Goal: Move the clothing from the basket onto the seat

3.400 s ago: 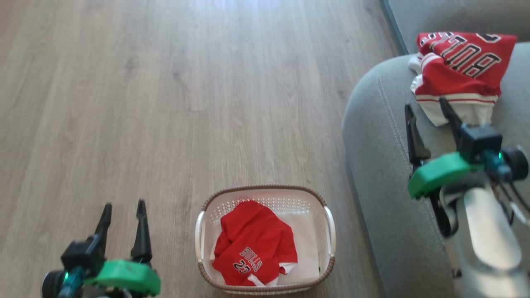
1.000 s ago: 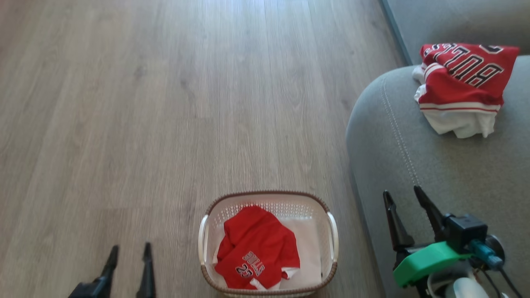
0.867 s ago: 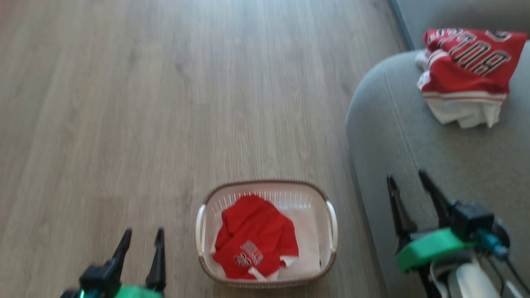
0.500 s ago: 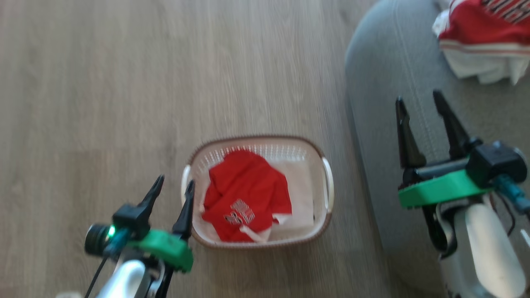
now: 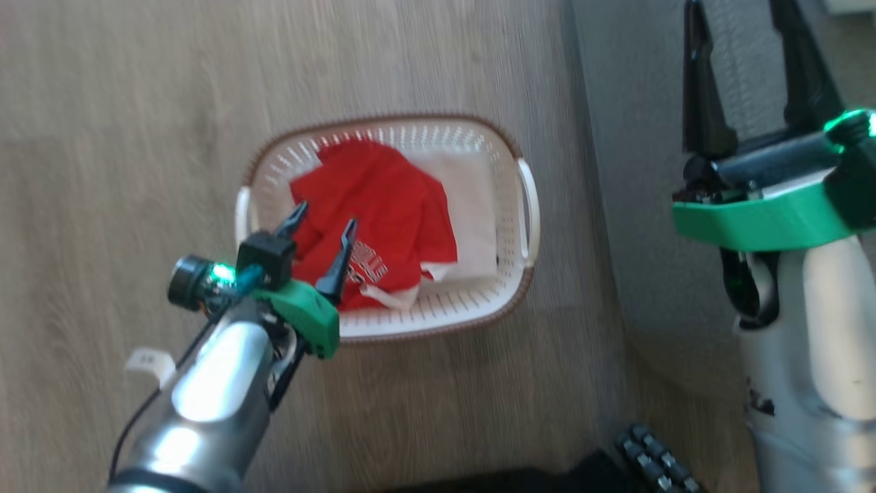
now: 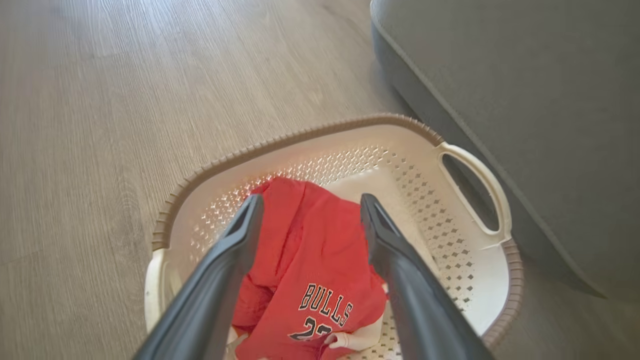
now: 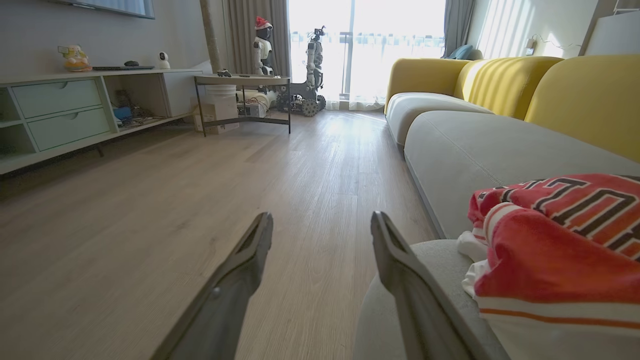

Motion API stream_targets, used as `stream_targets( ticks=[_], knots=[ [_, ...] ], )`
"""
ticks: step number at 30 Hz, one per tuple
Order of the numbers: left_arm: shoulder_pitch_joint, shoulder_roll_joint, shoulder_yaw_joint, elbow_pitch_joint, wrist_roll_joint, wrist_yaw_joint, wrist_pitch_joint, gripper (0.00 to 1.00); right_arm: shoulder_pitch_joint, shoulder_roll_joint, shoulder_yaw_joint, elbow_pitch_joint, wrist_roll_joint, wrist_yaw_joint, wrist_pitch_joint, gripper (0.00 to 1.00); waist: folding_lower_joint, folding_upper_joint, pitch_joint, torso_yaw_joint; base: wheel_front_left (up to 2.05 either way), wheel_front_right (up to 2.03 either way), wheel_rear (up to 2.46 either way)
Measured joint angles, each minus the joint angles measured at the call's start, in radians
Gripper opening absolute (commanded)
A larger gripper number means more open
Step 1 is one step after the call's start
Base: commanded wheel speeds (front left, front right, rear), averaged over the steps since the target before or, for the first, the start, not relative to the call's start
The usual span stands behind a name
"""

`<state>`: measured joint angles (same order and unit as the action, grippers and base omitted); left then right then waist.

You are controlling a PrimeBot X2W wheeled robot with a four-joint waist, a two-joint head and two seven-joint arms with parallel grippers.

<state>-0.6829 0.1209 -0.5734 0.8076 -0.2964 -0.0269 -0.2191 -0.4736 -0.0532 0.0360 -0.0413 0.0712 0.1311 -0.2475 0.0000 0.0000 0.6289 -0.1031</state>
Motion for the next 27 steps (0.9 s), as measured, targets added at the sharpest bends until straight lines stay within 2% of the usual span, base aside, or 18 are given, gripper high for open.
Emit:
stream_targets(
  ticks=[7, 12, 20, 27],
  knots=[
    [-0.151, -0.023, -0.041, 0.206, 0.038, -0.018, 0.021, 1.0, -0.041, 0.0, 0.015, -0.066, 0.0, 0.0, -0.005, 1.0, 0.0, 0.0, 0.138, -0.034, 0.0, 0.0, 0.0],
    [-0.237, -0.023, -0.058, 0.302, 0.055, -0.021, 0.024, 1.0, -0.069, 0.0, 0.041, -0.096, 0.009, 0.0, -0.008, 1.0, 0.0, 0.0, 0.213, -0.063, 0.0, 0.0, 0.0],
    [-0.343, -0.015, -0.084, 0.388, 0.079, -0.018, 0.025, 1.0, -0.1, -0.001, 0.074, -0.13, 0.026, 0.0, -0.008, 1.0, 0.0001, 0.0, 0.283, -0.114, 0.0, 0.0, 0.0],
    [-0.355, -0.009, -0.091, 0.44, 0.087, -0.005, 0.035, 1.0, -0.112, -0.001, 0.095, -0.178, 0.034, 0.0, -0.008, 1.0, 0.0001, 0.0, 0.317, -0.148, 0.0, 0.0, 0.0]
  ],
)
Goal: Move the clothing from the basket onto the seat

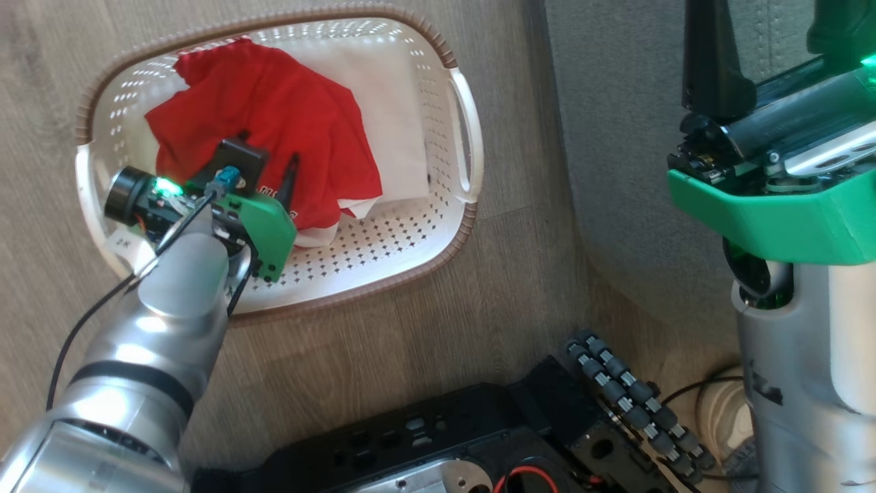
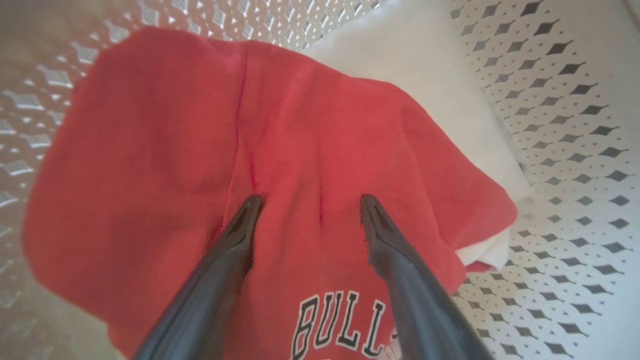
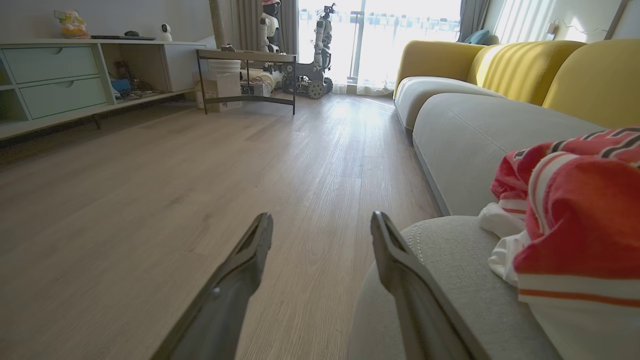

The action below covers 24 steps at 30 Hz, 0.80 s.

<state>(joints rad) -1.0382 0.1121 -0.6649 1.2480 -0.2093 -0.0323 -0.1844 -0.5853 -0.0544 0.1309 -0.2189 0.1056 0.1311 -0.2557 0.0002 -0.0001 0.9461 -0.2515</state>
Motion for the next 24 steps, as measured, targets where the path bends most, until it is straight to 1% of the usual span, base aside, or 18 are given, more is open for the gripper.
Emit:
stream_targets(
  ticks=[4, 8, 9, 10, 11, 12, 13, 14, 16, 24],
  knots=[
    [-0.023, 0.004, -0.003, 0.015, 0.0, 0.032, 0.02, 1.0, 0.001, 0.0, 0.001, -0.016, 0.01, 0.0, 0.0, 1.0, -0.0001, 0.0, 0.007, -0.014, 0.0, 0.0, 0.0],
    [-0.03, 0.007, -0.008, 0.028, 0.0, 0.034, 0.062, 1.0, 0.002, 0.0, 0.002, -0.02, 0.019, 0.0, 0.0, 1.0, -0.0001, 0.0, 0.014, -0.026, 0.0, 0.0, 0.0],
    [-0.03, 0.007, -0.011, 0.03, 0.0, 0.034, 0.071, 0.8, 0.002, 0.0, 0.002, -0.02, 0.019, 0.0, 0.0, 1.0, -0.0001, 0.0, 0.015, -0.029, 0.0, 0.0, 0.0],
    [-0.03, 0.007, -0.015, 0.031, 0.0, 0.034, 0.078, 0.44, 0.002, 0.0, 0.003, -0.02, 0.021, 0.0, 0.0, 1.0, -0.0001, 0.0, 0.016, -0.031, 0.0, 0.0, 0.0],
    [-0.03, 0.007, -0.02, 0.032, 0.0, 0.034, 0.078, 0.27, 0.002, 0.0, 0.003, -0.02, 0.024, 0.0, 0.0, 1.0, -0.0001, 0.0, 0.015, -0.034, 0.0, 0.0, 0.0],
    [-0.029, 0.007, -0.025, 0.032, 0.0, 0.034, 0.078, 0.27, 0.002, 0.0, 0.002, -0.02, 0.029, 0.0, 0.0, 1.0, -0.0001, 0.0, 0.014, -0.035, 0.0, 0.0, 0.0],
    [-0.029, 0.006, -0.027, 0.032, 0.0, 0.032, 0.078, 0.02, 0.002, 0.0, 0.002, -0.02, 0.03, 0.0, 0.0, 1.0, -0.0001, 0.0, 0.012, -0.036, 0.0, 0.0, 0.0],
    [-0.029, 0.006, -0.029, 0.033, 0.0, 0.032, 0.078, 0.0, 0.002, 0.0, 0.002, -0.019, 0.03, 0.0, 0.0, 1.0, -0.0001, 0.0, 0.01, -0.036, 0.0, 0.0, 0.0],
    [-0.029, 0.005, -0.034, 0.035, 0.0, 0.031, 0.075, 0.0, 0.002, 0.0, 0.001, -0.018, 0.036, 0.0, 0.0, 1.0, -0.0001, 0.0, 0.001, -0.035, 0.0, 0.0, 0.0],
    [-0.021, -0.022, -0.065, 0.031, 0.0, -0.003, 0.011, 0.0, 0.004, 0.0, 0.0, 0.021, 0.037, 0.0, 0.0, 1.0, -0.0001, 0.0001, -0.064, -0.016, 0.0, 0.0, 0.0]
  ],
)
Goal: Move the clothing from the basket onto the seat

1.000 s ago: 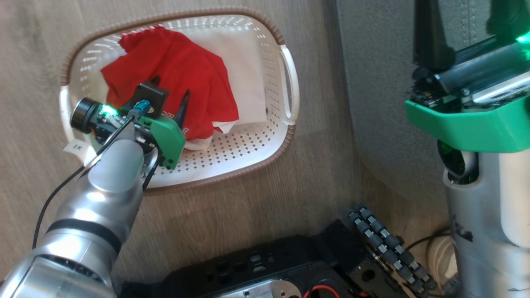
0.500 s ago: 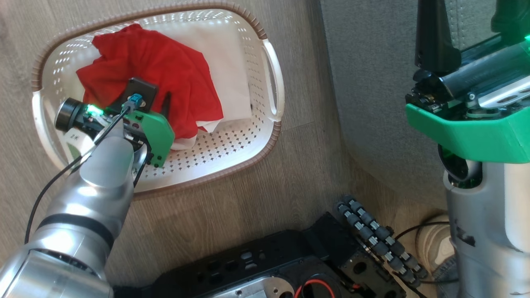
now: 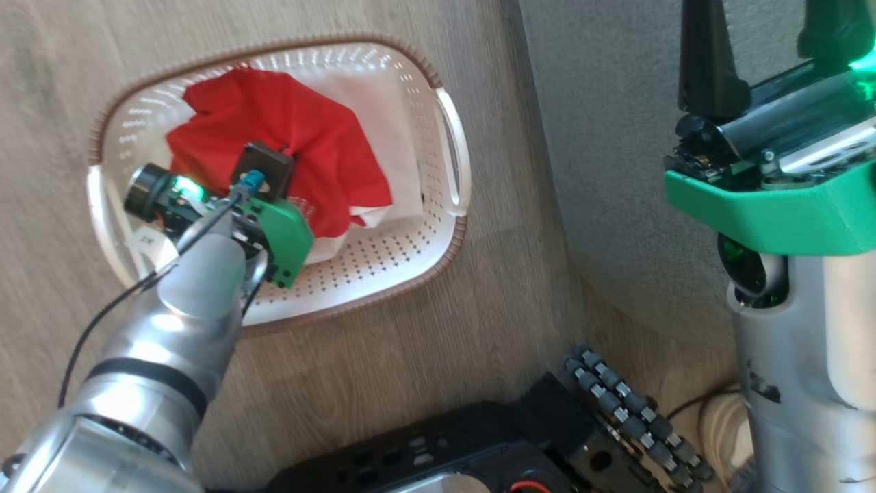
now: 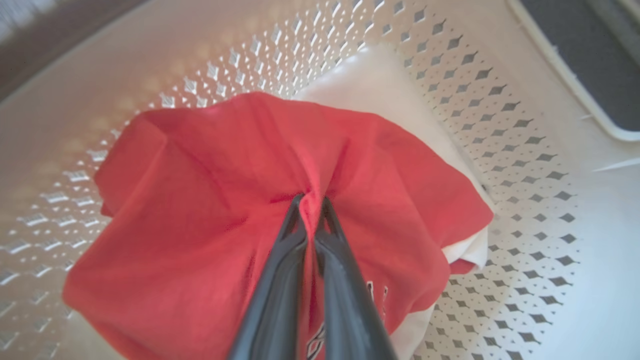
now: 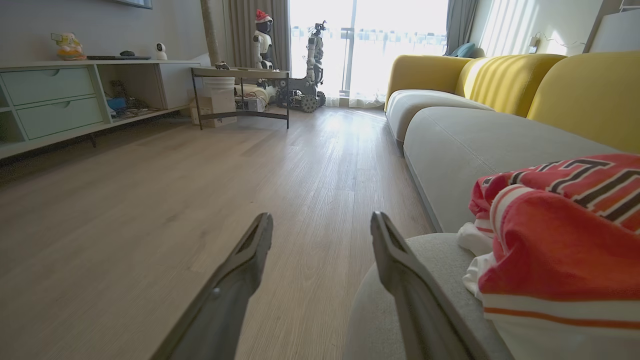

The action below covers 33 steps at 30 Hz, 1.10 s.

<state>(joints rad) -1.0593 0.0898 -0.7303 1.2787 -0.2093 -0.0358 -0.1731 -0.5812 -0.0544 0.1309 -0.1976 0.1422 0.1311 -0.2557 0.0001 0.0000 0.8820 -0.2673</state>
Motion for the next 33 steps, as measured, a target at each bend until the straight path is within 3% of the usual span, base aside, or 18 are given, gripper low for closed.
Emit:
stream_targets(
  ticks=[14, 33],
  knots=[
    [0.084, -0.036, -0.027, -0.108, -0.031, -0.043, -0.07, 0.0, 0.11, 0.0, -0.027, 0.16, -0.039, 0.0, 0.0, 1.0, -0.0001, 0.0, -0.208, 0.069, 0.0, 0.0, 0.0],
    [0.358, -0.045, -0.018, -0.413, -0.139, -0.052, -0.075, 0.0, 0.453, 0.001, -0.07, 0.408, -0.063, 0.0, 0.0, 1.0, -0.0001, 0.0001, -0.7, 0.212, 0.0, 0.0, 0.0]
  ],
)
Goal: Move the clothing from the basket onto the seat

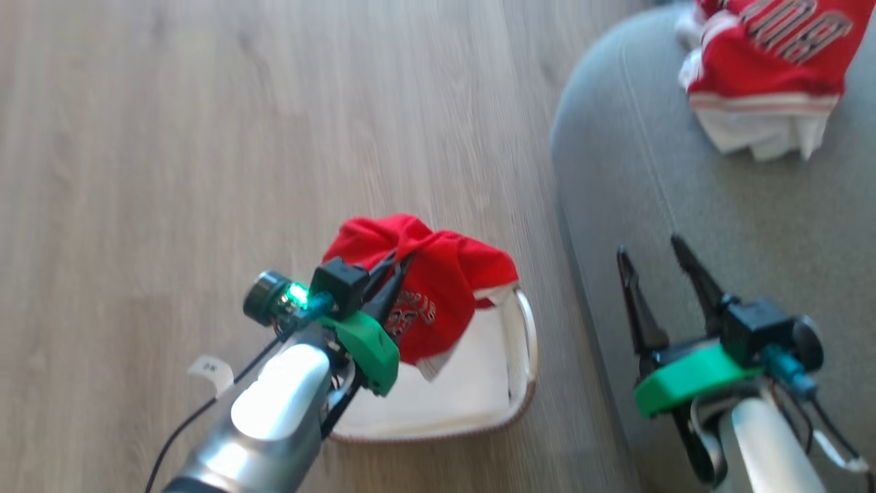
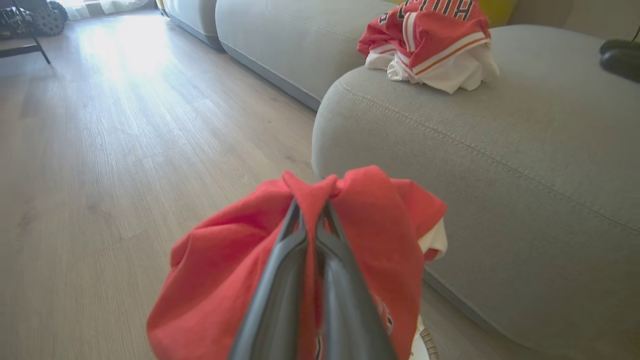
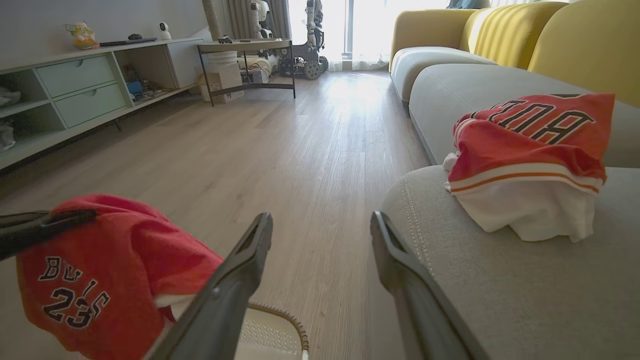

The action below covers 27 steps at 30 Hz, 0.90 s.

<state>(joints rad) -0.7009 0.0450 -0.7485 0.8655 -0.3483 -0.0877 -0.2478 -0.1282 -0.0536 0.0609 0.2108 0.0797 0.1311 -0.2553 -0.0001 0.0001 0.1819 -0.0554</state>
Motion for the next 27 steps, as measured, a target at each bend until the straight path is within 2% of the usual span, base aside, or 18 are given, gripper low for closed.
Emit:
stream_targets(
  ticks=[7, 13, 20, 27],
  knots=[
    [0.083, 0.015, 0.002, -0.107, -0.022, 0.017, 0.038, 0.0, 0.085, 0.001, 0.015, 0.037, 0.001, 0.0, 0.002, 1.0, 0.0, 0.0, -0.156, 0.037, 0.0, 0.0, 0.0],
    [0.107, 0.038, 0.002, -0.19, -0.038, 0.036, 0.089, 0.0, 0.121, 0.001, 0.027, 0.049, 0.004, 0.0, 0.012, 1.0, 0.0, 0.0, -0.243, 0.059, 0.0, 0.0, 0.0],
    [0.128, 0.064, 0.0, -0.275, -0.049, 0.048, 0.133, 0.0, 0.126, 0.001, 0.048, 0.05, 0.011, 0.0, 0.014, 1.0, 0.0, 0.0, -0.283, 0.063, 0.0, 0.0, 0.0],
    [0.125, 0.066, -0.002, -0.345, -0.049, 0.07, 0.151, 0.0, 0.138, 0.001, 0.075, 0.049, -0.007, 0.0, 0.018, 1.0, 0.0, 0.0, -0.282, 0.073, 0.0, 0.0, 0.0]
  ],
)
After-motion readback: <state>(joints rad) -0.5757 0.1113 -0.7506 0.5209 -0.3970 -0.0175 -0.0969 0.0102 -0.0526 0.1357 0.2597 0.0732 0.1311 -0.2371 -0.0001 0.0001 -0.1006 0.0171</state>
